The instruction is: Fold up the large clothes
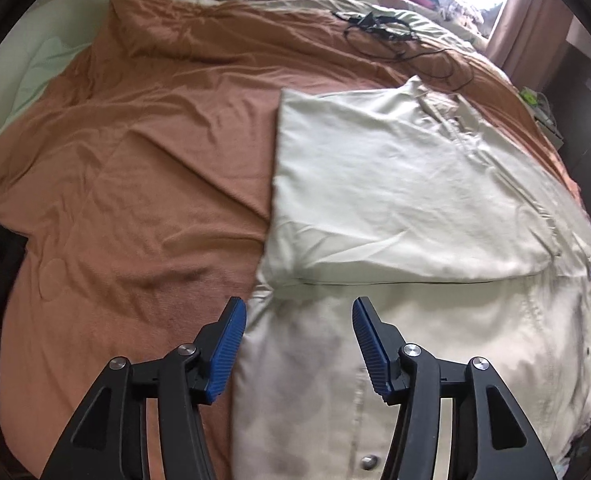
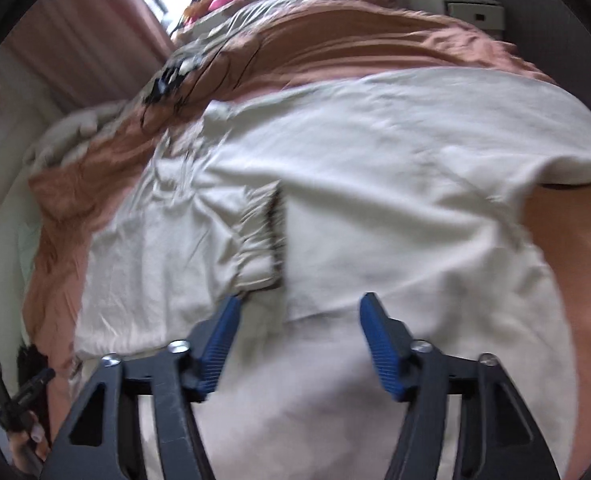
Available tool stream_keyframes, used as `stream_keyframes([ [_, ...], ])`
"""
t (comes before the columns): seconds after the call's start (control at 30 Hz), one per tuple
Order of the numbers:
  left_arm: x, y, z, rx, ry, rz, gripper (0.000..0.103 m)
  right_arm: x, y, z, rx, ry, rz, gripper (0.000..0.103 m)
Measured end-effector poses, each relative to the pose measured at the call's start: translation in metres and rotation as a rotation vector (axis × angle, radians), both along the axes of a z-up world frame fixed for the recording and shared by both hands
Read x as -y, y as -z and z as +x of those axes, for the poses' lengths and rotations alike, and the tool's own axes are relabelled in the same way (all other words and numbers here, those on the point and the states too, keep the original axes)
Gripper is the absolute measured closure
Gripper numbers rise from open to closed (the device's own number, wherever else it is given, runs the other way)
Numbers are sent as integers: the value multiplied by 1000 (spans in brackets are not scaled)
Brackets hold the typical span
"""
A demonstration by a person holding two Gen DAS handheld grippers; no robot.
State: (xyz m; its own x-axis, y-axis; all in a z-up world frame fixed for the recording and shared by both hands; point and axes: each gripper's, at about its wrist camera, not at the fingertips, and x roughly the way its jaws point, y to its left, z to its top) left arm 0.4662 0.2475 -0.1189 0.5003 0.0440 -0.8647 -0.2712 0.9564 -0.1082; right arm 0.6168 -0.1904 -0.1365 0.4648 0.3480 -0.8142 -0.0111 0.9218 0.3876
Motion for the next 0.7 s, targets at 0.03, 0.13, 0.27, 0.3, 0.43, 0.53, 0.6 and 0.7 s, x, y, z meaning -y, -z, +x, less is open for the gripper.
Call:
stream_keyframes([
  [0.03, 5, -3, 1, 6, 4, -2, 46, 12, -4, -3, 7, 13, 3, 38],
  [0.13, 19, -15, 0, 42, 10, -32, 35, 43, -14, -12, 22, 46, 4, 38],
  [0.27, 44, -32, 1, 98, 21, -46, 19, 82, -25, -22, 43, 92, 6, 38],
  [0.3, 51, -35, 3, 100, 28, -46, 19, 94, -27, -25, 50, 106, 10, 38],
  [0.43, 83, -45, 11, 107, 58, -33, 19, 138, -32, -34, 75, 157, 22, 38],
  [0.53, 106, -50, 17, 110, 82, -20, 19, 164, -33, -39, 84, 182, 26, 38],
  [0.6, 120, -52, 22, 111, 98, -23, 19, 182, -32, -42, 92, 201, 32, 38],
  [0.7, 146, -54, 31, 111, 123, -16, 19, 207, -30, -45, 100, 228, 41, 39],
])
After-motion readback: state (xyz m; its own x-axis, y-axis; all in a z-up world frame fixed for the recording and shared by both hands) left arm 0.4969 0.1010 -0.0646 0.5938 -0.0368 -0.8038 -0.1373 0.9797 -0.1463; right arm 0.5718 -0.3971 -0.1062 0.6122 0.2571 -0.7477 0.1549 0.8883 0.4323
